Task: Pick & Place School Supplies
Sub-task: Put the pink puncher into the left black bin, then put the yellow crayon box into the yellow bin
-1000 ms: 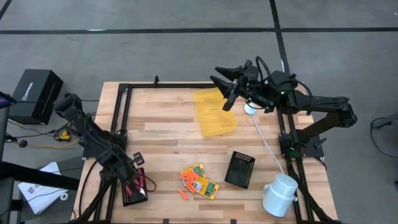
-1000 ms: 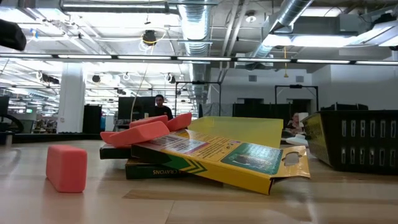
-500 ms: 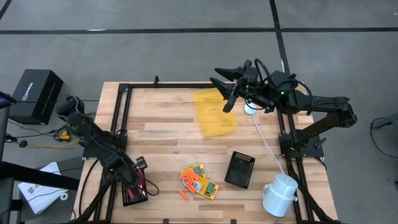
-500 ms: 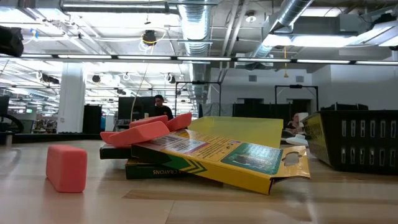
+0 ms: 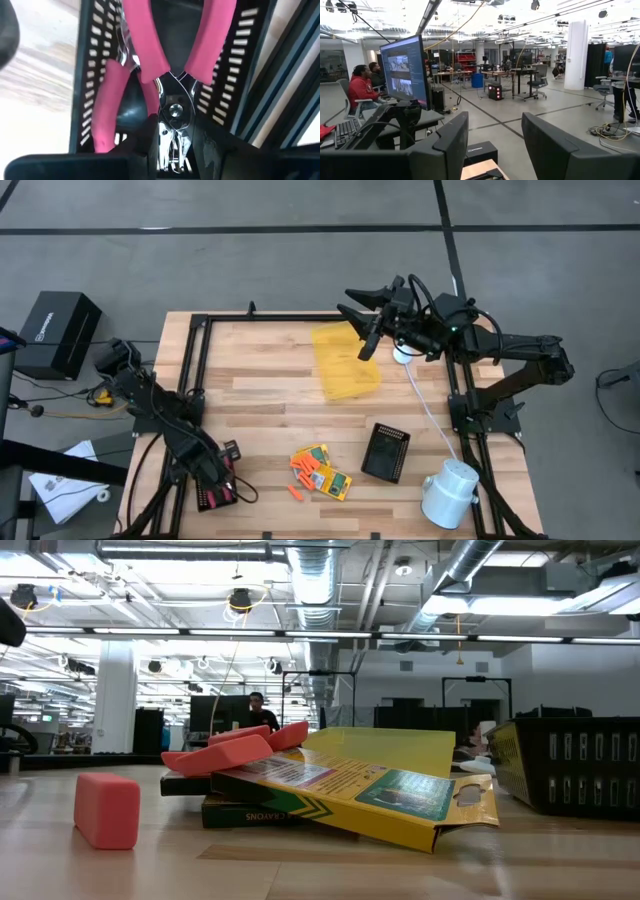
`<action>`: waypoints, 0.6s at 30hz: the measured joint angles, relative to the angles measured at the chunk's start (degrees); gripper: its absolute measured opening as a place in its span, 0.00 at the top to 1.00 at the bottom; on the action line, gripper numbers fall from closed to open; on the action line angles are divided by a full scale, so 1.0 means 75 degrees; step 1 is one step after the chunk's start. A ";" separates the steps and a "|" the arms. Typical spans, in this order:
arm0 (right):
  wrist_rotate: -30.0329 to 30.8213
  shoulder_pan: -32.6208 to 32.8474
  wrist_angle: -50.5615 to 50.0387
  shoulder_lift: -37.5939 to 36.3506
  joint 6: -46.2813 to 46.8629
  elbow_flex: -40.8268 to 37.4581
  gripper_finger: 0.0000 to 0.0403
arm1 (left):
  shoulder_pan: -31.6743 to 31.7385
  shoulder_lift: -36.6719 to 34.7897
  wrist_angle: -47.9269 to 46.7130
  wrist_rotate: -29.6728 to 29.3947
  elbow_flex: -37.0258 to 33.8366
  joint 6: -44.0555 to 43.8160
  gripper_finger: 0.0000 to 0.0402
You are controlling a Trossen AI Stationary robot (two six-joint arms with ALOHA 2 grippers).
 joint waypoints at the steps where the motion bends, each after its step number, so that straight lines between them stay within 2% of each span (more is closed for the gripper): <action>1: 0.0000 0.0000 0.0001 -0.0001 0.0000 0.0000 0.56 | 0.0000 0.0000 0.0055 0.0003 0.0000 -0.0003 0.80; 9: 0.0000 0.0000 -0.0001 -0.0003 0.0000 0.0000 0.56 | 0.0000 0.0000 0.0108 0.0002 -0.0001 -0.0170 0.79; 11: 0.0000 0.0000 0.0001 -0.0002 0.0000 0.0000 0.56 | 0.0000 0.0000 0.0107 -0.0096 -0.0002 -0.0396 0.71; 15: 0.0000 0.0000 0.0000 -0.0003 0.0000 0.0000 0.56 | 0.0000 -0.0003 0.0081 -0.0505 0.0000 -0.0738 0.46; 18: 0.0000 0.0000 0.0002 -0.0003 -0.0094 0.0000 0.56 | 0.0000 -0.0006 -0.0064 -0.0617 0.0000 -0.0769 0.34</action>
